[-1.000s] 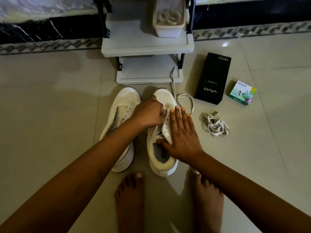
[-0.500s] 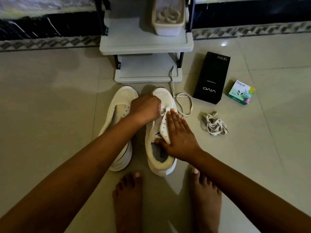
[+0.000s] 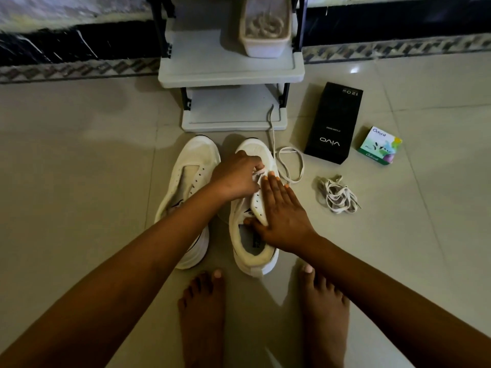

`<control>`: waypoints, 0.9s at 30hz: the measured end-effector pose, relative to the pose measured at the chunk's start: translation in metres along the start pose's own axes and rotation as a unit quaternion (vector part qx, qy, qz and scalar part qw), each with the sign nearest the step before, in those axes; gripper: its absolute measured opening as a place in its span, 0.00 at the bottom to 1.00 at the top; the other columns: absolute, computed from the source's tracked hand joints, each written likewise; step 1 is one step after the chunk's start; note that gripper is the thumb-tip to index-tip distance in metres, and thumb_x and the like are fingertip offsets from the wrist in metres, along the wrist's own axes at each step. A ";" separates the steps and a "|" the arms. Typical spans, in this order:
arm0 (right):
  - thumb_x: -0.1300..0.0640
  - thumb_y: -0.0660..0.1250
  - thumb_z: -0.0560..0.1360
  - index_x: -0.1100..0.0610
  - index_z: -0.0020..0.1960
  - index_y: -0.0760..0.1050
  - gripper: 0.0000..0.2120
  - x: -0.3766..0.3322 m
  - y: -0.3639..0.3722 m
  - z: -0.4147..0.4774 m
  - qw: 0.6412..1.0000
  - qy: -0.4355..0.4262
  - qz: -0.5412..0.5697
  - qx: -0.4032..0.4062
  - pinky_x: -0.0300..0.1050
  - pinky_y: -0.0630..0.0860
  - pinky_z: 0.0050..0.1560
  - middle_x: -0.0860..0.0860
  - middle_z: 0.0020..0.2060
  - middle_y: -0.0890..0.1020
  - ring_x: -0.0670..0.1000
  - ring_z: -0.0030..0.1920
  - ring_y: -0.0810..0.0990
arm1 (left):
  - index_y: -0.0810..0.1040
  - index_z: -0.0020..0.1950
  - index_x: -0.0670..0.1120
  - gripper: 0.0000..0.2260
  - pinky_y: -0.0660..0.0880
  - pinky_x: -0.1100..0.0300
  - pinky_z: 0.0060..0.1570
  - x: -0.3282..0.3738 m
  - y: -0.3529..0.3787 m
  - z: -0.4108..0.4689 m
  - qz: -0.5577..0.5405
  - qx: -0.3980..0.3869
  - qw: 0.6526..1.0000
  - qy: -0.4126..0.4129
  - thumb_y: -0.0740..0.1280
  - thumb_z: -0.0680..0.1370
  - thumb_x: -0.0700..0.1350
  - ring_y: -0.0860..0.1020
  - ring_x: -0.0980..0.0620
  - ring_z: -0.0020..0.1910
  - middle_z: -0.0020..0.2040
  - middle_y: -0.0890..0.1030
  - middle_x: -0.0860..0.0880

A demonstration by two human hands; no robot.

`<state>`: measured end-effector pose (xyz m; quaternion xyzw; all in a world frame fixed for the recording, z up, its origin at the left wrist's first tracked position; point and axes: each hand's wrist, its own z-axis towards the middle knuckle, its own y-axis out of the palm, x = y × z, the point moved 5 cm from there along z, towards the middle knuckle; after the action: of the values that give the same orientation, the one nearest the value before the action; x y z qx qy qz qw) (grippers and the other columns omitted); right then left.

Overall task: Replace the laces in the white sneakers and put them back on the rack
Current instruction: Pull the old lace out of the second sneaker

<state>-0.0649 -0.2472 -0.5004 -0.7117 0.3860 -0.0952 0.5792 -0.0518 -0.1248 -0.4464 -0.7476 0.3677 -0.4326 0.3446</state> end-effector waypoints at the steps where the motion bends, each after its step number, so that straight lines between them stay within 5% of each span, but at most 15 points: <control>1: 0.28 0.34 0.65 0.58 0.75 0.31 0.49 0.000 0.000 0.000 1.000 0.000 0.001 -0.001 0.45 0.34 0.72 0.56 0.76 0.37 0.52 0.76 0.36 | 0.76 0.62 0.47 0.18 0.71 0.57 0.52 -0.002 0.000 0.001 0.020 0.014 1.000 -0.003 0.71 0.73 0.44 0.75 0.46 0.57 0.59 0.76 0.46; 4: 0.28 0.33 0.63 0.58 0.74 0.30 0.49 0.001 0.000 -0.001 1.000 0.002 0.005 0.003 0.45 0.35 0.73 0.56 0.76 0.37 0.52 0.76 0.36 | 0.81 0.48 0.46 0.05 0.71 0.60 0.43 -0.004 -0.004 0.002 0.034 0.056 0.998 -0.014 0.69 0.74 0.42 0.78 0.46 0.48 0.48 0.80 0.46; 8: 0.27 0.33 0.63 0.57 0.74 0.30 0.49 0.001 -0.001 -0.001 1.000 0.003 0.012 0.000 0.45 0.35 0.73 0.56 0.76 0.37 0.52 0.75 0.36 | 0.81 0.42 0.45 0.02 0.70 0.59 0.41 -0.002 -0.003 0.001 0.038 0.077 0.996 -0.011 0.69 0.74 0.42 0.78 0.46 0.44 0.43 0.80 0.46; 13: 0.28 0.36 0.66 0.58 0.75 0.32 0.48 0.002 0.000 -0.001 1.000 -0.001 0.014 0.012 0.45 0.36 0.73 0.56 0.76 0.38 0.52 0.76 0.37 | 0.84 0.46 0.43 0.07 0.76 0.59 0.50 0.000 -0.019 -0.008 -0.168 0.041 0.985 0.015 0.75 0.70 0.42 0.81 0.53 0.46 0.45 0.84 0.49; 16: 0.30 0.45 0.74 0.58 0.75 0.32 0.44 0.001 -0.004 -0.003 1.000 0.009 0.014 -0.003 0.44 0.35 0.73 0.56 0.75 0.37 0.52 0.76 0.36 | 0.84 0.49 0.42 0.08 0.73 0.68 0.45 0.010 -0.018 -0.010 -0.206 0.043 0.977 0.022 0.74 0.71 0.42 0.79 0.57 0.45 0.48 0.84 0.48; 21: 0.27 0.38 0.67 0.59 0.75 0.32 0.49 0.000 -0.003 -0.002 1.000 0.009 0.021 -0.006 0.45 0.36 0.73 0.56 0.76 0.38 0.52 0.76 0.37 | 0.80 0.59 0.47 0.13 0.72 0.58 0.54 0.001 -0.005 -0.003 -0.011 0.072 0.997 0.018 0.70 0.74 0.40 0.76 0.47 0.58 0.60 0.77 0.46; 27: 0.30 0.46 0.72 0.59 0.75 0.33 0.46 0.000 -0.005 -0.003 1.000 0.009 0.022 -0.004 0.45 0.36 0.73 0.56 0.76 0.37 0.52 0.76 0.37 | 0.83 0.53 0.44 0.08 0.76 0.56 0.49 -0.005 -0.003 0.004 0.075 0.105 0.992 -0.011 0.66 0.76 0.42 0.79 0.45 0.51 0.55 0.79 0.45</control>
<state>-0.0648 -0.2493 -0.4951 -0.7044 0.4070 -0.0878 0.5748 -0.0491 -0.1179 -0.4477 -0.6821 0.3714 -0.4335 0.4569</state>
